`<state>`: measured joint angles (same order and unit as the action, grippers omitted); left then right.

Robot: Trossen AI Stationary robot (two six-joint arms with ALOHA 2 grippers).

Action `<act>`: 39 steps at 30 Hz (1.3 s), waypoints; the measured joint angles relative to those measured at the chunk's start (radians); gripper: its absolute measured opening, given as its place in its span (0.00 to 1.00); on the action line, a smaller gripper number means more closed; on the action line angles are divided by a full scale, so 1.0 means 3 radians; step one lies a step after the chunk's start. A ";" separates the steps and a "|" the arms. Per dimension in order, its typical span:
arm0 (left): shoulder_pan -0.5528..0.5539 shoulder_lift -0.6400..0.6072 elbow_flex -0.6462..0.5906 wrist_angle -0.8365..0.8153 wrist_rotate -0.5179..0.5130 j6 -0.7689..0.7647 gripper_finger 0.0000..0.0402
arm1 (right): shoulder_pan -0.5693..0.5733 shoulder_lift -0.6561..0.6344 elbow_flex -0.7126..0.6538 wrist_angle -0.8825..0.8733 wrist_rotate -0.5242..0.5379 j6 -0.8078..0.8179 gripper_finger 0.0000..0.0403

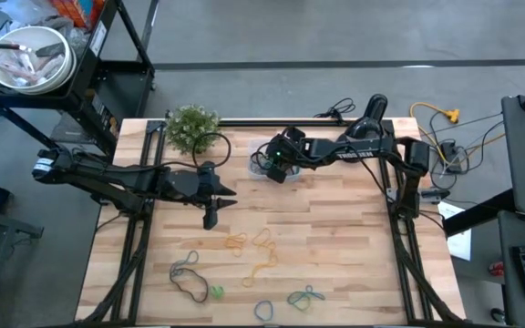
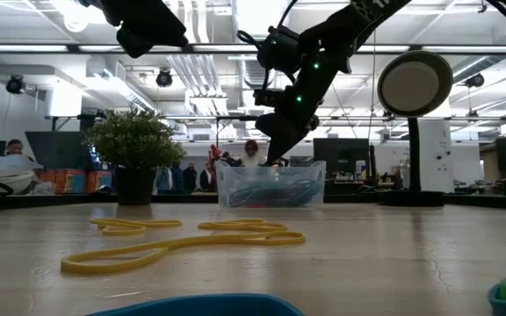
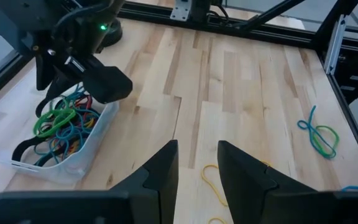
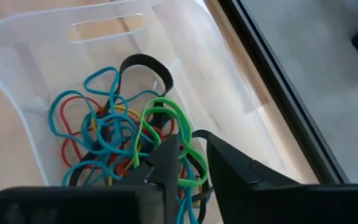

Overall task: Pick and place rubber bands into bin
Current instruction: Put the blue rubberband into the transparent bin

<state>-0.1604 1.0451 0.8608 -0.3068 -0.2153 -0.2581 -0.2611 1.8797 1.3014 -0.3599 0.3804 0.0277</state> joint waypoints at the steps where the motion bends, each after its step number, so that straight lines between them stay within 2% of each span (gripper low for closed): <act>1: 0.0000 0.0000 0.0000 0.0000 0.0001 0.0000 0.24 | 0.0000 -0.0008 0.0000 -0.0004 0.0000 0.0011 0.21; 7: 0.0000 0.0000 0.0000 -0.0065 0.0004 -0.0005 0.24 | 0.0019 -0.0154 0.0000 -0.0005 0.0003 -0.0057 0.29; 13: 0.0000 0.0000 -0.0004 -0.0214 0.0062 -0.0085 0.24 | 0.0027 -0.0432 0.0000 0.0005 -0.0013 -0.0244 0.30; 17: -0.0012 -0.0001 -0.0004 -0.0407 0.0289 -0.0194 0.24 | 0.0038 -0.0627 0.0000 -0.0033 -0.0302 -0.0325 0.29; 22: -0.0106 -0.0001 -0.0004 -0.0959 0.0610 -0.0438 0.24 | 0.0140 -0.0855 0.0000 -0.0177 -0.0843 -0.0438 0.27; 27: -0.0307 -0.0001 -0.0004 -0.1484 0.0726 -0.0696 0.24 | 0.0336 -0.1053 0.0000 -0.0493 -0.1295 -0.0549 0.25; 33: -0.0573 0.0028 -0.0006 -0.1685 0.0738 -0.0867 0.24 | 0.0697 -0.1197 -0.0010 -0.0983 -0.1465 -0.0622 0.23; 39: -0.0763 0.0268 -0.0006 -0.1746 0.0709 -0.0843 0.24 | 0.1069 -0.1292 -0.0041 -0.1223 -0.1544 -0.0611 0.21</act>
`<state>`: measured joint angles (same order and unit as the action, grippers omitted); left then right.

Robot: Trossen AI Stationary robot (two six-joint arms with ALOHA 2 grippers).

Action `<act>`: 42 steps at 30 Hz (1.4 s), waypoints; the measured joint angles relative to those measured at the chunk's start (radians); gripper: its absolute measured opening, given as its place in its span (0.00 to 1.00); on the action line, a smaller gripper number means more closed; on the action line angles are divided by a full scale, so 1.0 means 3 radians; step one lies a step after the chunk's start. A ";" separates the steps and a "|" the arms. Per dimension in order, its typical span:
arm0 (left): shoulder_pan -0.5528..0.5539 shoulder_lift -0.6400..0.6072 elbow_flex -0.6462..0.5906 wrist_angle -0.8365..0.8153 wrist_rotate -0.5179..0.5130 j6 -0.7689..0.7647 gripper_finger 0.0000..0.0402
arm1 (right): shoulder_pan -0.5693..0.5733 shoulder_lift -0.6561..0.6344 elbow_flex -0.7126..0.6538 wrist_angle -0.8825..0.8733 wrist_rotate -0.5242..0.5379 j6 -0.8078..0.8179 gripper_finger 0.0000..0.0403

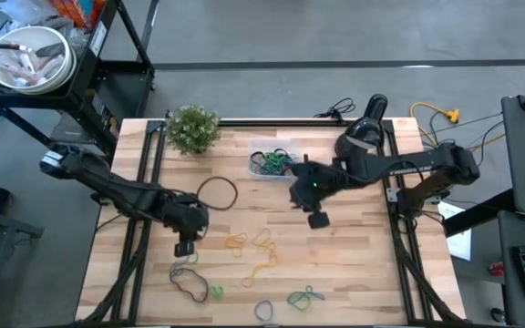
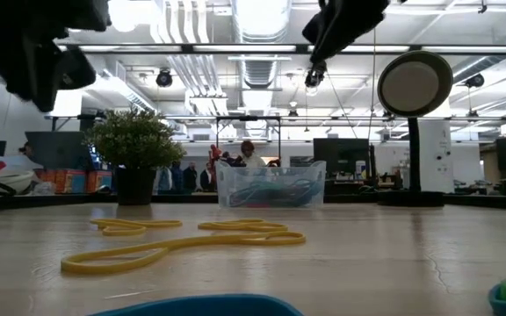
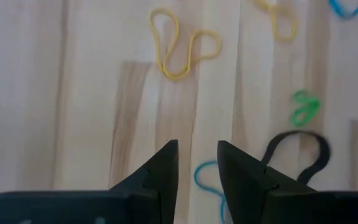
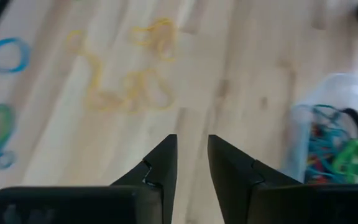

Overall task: Pick and place rubber bands into bin
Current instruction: Put the blue rubberband into the transparent bin

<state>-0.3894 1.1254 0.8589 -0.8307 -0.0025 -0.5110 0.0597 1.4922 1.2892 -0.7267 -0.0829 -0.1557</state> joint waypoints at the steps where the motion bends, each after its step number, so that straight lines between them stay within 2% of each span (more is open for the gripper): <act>1: -0.0026 0.0071 0.0000 0.0000 -0.0003 0.0010 0.24 | 0.0054 -0.0014 -0.0007 -0.0015 -0.0007 0.0031 0.20; 12: -0.0259 0.0748 -0.0001 -0.0057 0.0120 0.0178 0.24 | 0.0399 -0.0220 -0.0278 -0.0001 -0.0009 0.0487 0.17; 20: -0.0357 0.0974 -0.0001 -0.0044 0.0206 0.0181 0.24 | 0.0431 -0.0342 -0.0537 0.0060 0.0006 0.0722 0.17; 27: -0.0393 0.1168 -0.0006 0.0048 0.0215 0.0271 0.24 | 0.0489 -0.0505 -0.0771 0.0437 0.0012 0.0862 0.17; 36: -0.0413 0.1516 -0.0041 0.0187 0.0216 0.0365 0.24 | 0.0539 -0.0654 -0.0927 0.0613 0.0024 0.1063 0.16; 42: -0.0446 0.1519 -0.0121 0.0241 0.0231 0.0356 0.24 | 0.0609 -0.0665 -0.0941 0.0619 0.0044 0.1110 0.16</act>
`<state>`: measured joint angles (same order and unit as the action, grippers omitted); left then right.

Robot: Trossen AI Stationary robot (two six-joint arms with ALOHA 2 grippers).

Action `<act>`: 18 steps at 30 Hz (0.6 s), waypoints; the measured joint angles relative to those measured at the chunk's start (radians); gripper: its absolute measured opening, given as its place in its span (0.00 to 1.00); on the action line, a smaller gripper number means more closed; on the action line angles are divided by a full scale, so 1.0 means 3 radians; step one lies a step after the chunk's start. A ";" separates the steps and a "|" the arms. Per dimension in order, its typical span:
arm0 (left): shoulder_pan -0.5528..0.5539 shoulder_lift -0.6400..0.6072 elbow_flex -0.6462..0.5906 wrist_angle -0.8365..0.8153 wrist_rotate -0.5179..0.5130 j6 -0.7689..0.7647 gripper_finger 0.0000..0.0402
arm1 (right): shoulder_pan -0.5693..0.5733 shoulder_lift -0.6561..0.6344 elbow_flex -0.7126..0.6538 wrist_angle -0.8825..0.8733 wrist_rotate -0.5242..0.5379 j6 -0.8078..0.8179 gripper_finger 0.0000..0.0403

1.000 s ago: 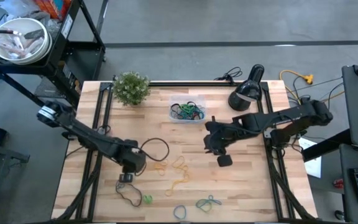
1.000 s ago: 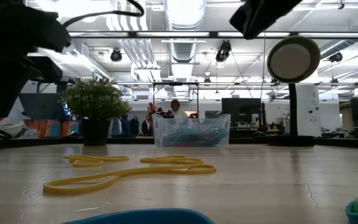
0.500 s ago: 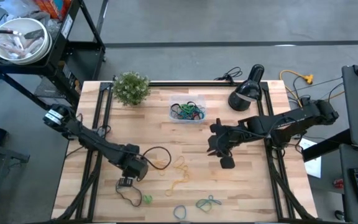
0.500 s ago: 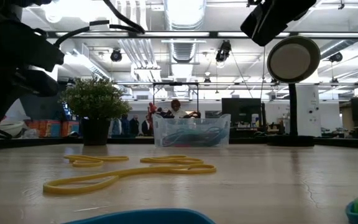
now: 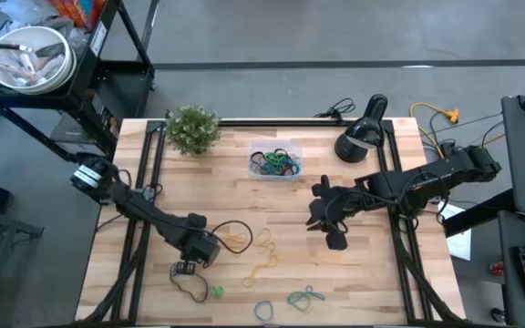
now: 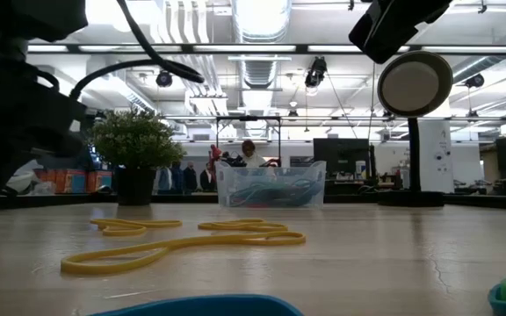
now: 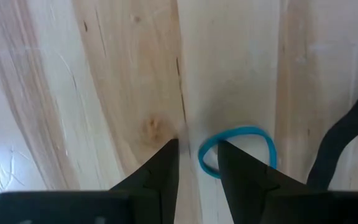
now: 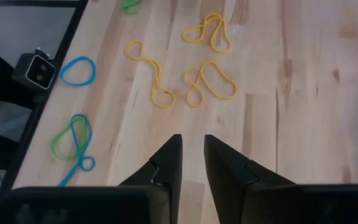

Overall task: Pick and place rubber bands into bin
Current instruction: Put the blue rubberband into the transparent bin

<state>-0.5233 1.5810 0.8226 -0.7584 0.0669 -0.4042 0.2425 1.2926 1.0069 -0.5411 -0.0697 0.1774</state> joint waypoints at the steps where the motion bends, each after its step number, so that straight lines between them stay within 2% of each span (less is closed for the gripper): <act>1: -0.0004 -0.0022 -0.0020 0.0012 0.0000 -0.0002 0.24 | 0.0008 0.0000 0.0000 0.0000 0.0023 0.0000 0.16; 14: -0.0177 -0.0134 -0.0116 0.0088 -0.0012 -0.0031 0.24 | 0.0014 0.0000 0.0000 0.0004 0.0070 0.0048 0.15; 18: -0.0187 -0.0140 -0.0149 0.0110 -0.0081 -0.0200 0.24 | 0.0014 0.0001 0.0000 0.0004 0.0153 0.0048 0.14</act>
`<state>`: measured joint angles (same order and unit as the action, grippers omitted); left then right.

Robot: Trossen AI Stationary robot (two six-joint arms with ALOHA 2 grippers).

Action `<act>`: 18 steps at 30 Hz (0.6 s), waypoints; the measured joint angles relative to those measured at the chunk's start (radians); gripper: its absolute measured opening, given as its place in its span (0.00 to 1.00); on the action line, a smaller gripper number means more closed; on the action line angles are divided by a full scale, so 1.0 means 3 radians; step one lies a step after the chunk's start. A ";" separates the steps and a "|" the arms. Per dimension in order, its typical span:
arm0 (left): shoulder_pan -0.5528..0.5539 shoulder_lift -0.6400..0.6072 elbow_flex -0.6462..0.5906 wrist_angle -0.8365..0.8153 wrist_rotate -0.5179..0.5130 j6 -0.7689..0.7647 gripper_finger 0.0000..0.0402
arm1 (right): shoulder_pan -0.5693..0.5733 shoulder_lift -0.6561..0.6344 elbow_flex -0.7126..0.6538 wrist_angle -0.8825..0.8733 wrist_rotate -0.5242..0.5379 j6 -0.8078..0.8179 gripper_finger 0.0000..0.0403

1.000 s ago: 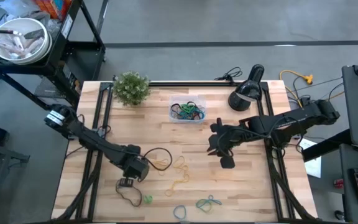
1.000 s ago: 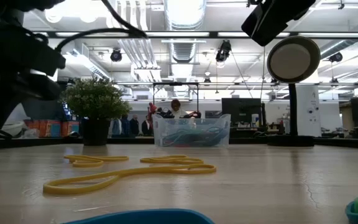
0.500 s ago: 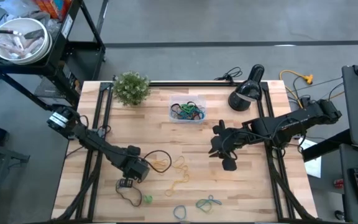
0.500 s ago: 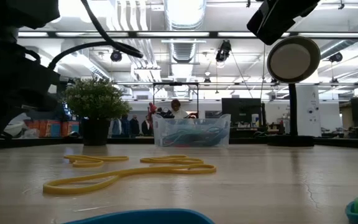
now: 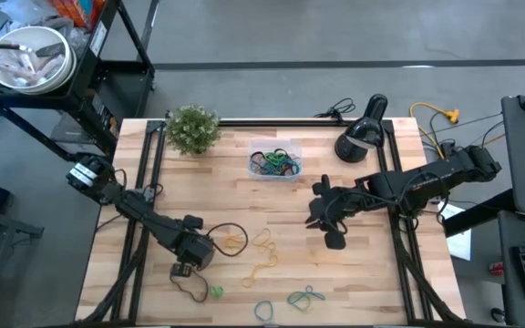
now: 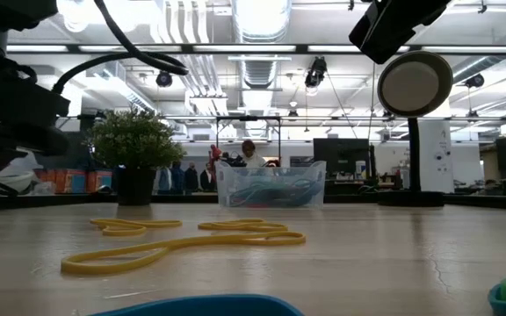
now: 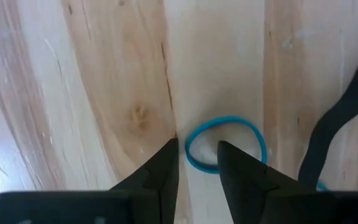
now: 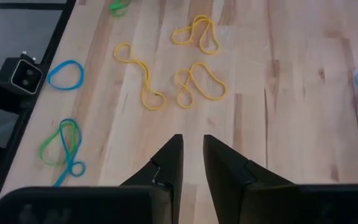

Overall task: Pick and place rubber bands into bin
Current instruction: Put the blue rubberband into the transparent bin

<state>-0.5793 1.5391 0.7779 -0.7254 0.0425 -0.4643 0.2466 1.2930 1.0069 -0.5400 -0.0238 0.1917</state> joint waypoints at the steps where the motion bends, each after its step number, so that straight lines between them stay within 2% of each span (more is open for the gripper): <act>1: -0.0001 0.0001 -0.0006 0.0000 -0.0014 -0.0032 0.24 | -0.0001 0.0000 0.0000 0.0001 0.0003 0.0000 0.14; 14: 0.0000 0.0005 -0.0153 0.0102 -0.0082 -0.0370 0.24 | 0.0000 0.0000 0.0000 0.0017 0.0004 0.0027 0.15; 18: 0.0000 0.0006 -0.0161 0.0113 -0.0119 -0.0447 0.19 | -0.0001 0.0001 0.0000 0.0019 0.0005 0.0045 0.14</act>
<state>-0.5793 1.5410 0.7296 -0.6916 0.0070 -0.5983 0.2462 1.2934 1.0069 -0.5342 -0.0223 0.2053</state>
